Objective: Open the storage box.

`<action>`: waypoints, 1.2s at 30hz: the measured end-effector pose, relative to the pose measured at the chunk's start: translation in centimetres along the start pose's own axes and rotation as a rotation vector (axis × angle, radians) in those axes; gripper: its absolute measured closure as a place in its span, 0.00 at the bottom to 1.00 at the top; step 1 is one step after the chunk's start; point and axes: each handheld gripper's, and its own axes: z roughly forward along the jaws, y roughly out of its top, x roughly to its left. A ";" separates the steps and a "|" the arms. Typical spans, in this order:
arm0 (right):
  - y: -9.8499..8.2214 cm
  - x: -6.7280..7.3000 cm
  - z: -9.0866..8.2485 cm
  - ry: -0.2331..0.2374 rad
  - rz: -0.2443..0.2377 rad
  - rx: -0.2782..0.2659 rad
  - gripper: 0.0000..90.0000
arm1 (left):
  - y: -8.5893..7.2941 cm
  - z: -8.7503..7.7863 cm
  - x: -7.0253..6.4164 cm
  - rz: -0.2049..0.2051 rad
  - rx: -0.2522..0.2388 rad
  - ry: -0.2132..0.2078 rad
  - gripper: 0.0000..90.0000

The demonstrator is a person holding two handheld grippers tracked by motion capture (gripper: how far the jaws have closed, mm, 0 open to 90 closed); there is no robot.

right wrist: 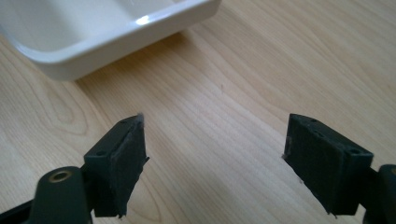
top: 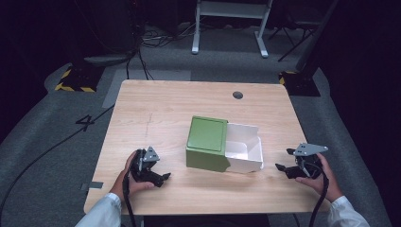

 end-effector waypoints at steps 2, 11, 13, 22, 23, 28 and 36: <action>-0.5 0.0 0.2 -0.001 0.008 0.002 0.23 | 0.0 0.0 0.0 0.000 0.000 0.000 0.00; -3.3 -0.5 0.8 -0.005 0.067 0.029 0.23 | 0.0 0.0 0.0 -0.002 0.000 0.000 0.00; -3.8 -0.6 0.7 -0.005 0.085 0.025 0.23 | 0.0 0.0 0.0 -0.001 -0.001 0.001 0.00; -6.3 -1.3 0.0 -0.014 0.179 -0.022 0.19 | 0.0 0.0 0.0 -0.002 -0.001 0.001 0.00; -6.3 -1.3 0.0 -0.014 0.179 -0.022 0.19 | 0.0 0.0 0.0 -0.002 -0.001 0.001 0.00; -7.3 -1.1 -0.4 -0.040 0.229 -0.049 0.17 | 0.0 0.0 0.0 0.000 0.000 0.000 0.00; -7.3 -1.1 -0.4 -0.038 0.234 -0.048 0.17 | 0.0 0.0 0.0 0.000 0.000 0.000 0.00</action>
